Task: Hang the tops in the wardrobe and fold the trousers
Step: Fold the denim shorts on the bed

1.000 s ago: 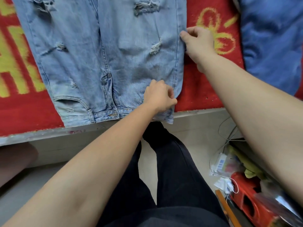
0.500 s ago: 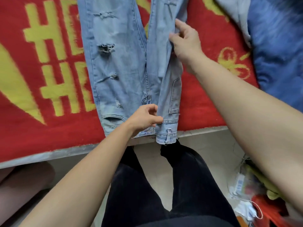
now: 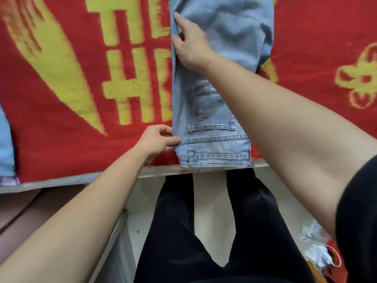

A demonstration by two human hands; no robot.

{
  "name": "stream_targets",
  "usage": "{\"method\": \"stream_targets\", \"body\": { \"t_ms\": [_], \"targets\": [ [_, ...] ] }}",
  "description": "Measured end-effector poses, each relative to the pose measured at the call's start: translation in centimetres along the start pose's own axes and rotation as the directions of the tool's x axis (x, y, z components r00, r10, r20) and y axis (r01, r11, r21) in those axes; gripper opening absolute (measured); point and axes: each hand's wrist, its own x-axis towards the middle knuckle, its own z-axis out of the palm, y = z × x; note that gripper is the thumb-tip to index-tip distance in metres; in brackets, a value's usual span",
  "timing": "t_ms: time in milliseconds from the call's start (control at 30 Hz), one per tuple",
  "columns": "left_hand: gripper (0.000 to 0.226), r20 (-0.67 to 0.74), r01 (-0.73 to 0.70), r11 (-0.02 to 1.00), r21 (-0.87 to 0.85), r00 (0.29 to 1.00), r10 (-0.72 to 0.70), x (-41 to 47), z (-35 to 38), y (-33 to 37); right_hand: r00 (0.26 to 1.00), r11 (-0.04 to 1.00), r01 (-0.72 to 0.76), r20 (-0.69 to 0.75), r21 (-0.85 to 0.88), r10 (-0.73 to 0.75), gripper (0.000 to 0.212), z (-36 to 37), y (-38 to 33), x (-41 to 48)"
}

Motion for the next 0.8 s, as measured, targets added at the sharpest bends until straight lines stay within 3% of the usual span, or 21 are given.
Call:
{"method": "stream_targets", "body": {
  "t_ms": [133, 267, 367, 433, 500, 567, 633, 700, 733, 800],
  "targets": [
    [0.017, -0.026, 0.016, 1.000, -0.006, 1.000, -0.016, 0.9, 0.3, -0.2, 0.987, 0.982, -0.074, 0.126, -0.175, 0.097, 0.067, 1.6, 1.7, 1.2],
    [0.024, -0.064, 0.001, 0.999, 0.035, 0.998, 0.001, 1.0, 1.2, 0.2, 0.990, 0.994, -0.112, 0.083, -0.002, 0.112, 0.063, 0.9, 2.2, -0.1],
    [0.022, -0.081, -0.003, 0.998, 0.055, 0.997, 0.007, 0.6, 1.9, 0.5, 0.988, 0.984, -0.038, -0.152, -0.173, 0.011, 0.048, -1.0, 3.7, -3.0],
    [0.020, -0.091, 0.007, 1.000, 0.014, 0.996, -0.006, 0.4, 2.5, 0.5, 0.924, 0.978, -0.012, -0.375, -0.210, -0.069, 0.045, -1.9, 5.2, -6.3],
    [0.020, -0.134, 0.008, 1.000, -0.013, 0.991, -0.009, 0.6, 3.1, 0.2, 0.810, 0.958, -0.137, -0.586, -0.253, -0.039, 0.052, -2.1, 6.8, -9.7],
    [0.024, -0.223, -0.012, 0.995, 0.098, 0.974, 0.033, 0.7, 3.7, -0.3, 0.733, 0.906, -0.379, -0.658, -0.186, 0.172, 0.067, -1.4, 8.9, -13.0],
    [0.030, -0.306, -0.019, 0.978, 0.210, 0.948, 0.084, 0.7, 4.6, -0.9, 0.706, 0.810, -0.585, -0.513, -0.034, 0.488, 0.072, -0.6, 11.4, -16.2],
    [0.033, -0.340, -0.030, 0.983, 0.180, 0.936, 0.091, 0.6, 5.5, -1.4, 0.683, 0.721, -0.690, -0.278, 0.056, 0.675, 0.063, 0.2, 13.6, -18.8],
    [0.035, -0.353, -0.036, 0.984, 0.174, 0.931, 0.097, 0.4, 5.9, -1.5, 0.686, 0.717, -0.693, -0.242, 0.068, 0.686, 0.057, 0.4, 14.5, -19.7],
    [0.039, -0.373, -0.066, 0.979, 0.195, 0.918, 0.136, -0.1, 6.6, -1.8, 0.714, 0.761, -0.645, -0.302, 0.065, 0.631, 0.050, 0.5, 15.0, -20.9]
  ]
}}
